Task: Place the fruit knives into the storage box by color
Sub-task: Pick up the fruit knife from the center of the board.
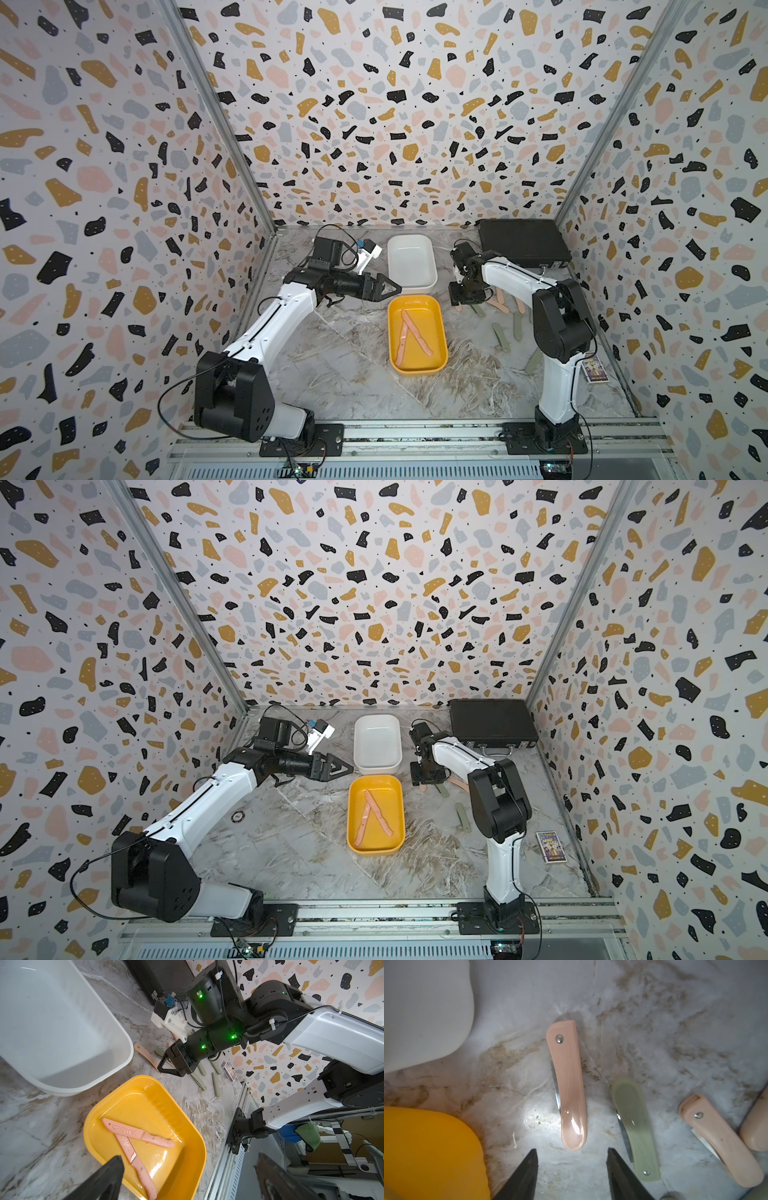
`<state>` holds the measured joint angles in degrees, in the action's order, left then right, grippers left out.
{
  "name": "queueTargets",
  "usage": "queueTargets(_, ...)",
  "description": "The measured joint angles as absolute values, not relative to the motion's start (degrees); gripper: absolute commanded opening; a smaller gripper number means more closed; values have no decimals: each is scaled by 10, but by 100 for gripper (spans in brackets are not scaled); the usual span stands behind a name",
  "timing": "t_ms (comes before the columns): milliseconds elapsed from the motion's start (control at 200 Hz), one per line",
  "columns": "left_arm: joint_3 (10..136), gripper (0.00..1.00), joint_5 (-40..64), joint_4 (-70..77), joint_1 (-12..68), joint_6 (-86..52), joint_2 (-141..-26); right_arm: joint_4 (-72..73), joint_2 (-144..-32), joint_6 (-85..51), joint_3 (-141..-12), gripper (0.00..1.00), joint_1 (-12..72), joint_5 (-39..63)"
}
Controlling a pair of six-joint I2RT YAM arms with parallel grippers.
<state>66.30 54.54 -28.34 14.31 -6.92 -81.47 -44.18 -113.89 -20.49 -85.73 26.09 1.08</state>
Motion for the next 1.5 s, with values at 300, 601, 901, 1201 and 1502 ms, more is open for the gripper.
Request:
queueTargets(300,663,99,539,-284,143,-64,-820,-443,-1165,-204,-866,49,261,20)
queueTargets(601,663,99,536,-284,137,-60,-822,-445,-1183,-201,-876,43,261,17)
queueTargets(901,663,99,536,-284,125,-58,-823,-454,-1199,-190,-887,43,261,-9)
queueTargets(1201,663,99,536,-285,120,-58,-824,-454,-1200,-185,-888,32,261,-12)
queueTargets(1502,663,99,536,-287,116,-56,-824,-454,-1202,-181,-892,21,261,-9)
